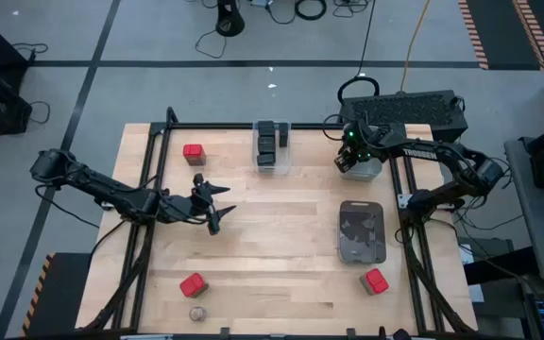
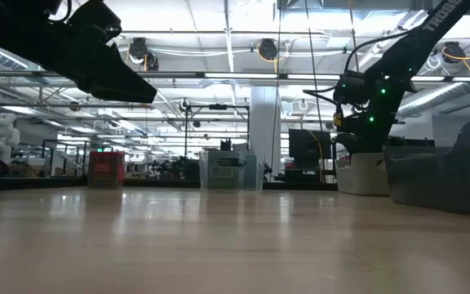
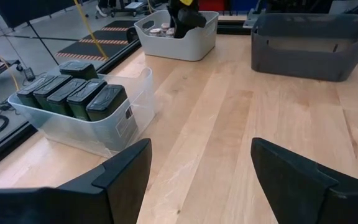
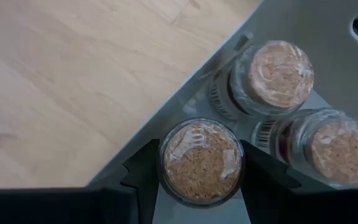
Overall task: Sort spices by type
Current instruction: Put the top transparent seasoning bottle into the gray bin, then put the transparent seasoning bottle into the gray bin
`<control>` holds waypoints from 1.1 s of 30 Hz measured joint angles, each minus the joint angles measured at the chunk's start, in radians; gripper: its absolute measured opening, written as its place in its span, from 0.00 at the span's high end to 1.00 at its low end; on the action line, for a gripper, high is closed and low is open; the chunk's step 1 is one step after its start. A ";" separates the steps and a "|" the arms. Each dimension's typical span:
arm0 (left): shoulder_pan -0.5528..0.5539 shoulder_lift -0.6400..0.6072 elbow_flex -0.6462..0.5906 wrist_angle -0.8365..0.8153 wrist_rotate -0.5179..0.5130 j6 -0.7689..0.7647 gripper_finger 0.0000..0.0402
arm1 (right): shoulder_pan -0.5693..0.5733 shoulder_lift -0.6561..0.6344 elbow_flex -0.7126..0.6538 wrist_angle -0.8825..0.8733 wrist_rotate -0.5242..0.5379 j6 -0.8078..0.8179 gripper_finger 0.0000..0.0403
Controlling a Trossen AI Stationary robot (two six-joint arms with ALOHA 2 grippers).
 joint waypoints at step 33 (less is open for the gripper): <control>0.000 0.000 0.000 0.065 0.043 0.007 0.30 | 0.038 -0.217 0.099 -0.141 -0.121 -0.040 0.46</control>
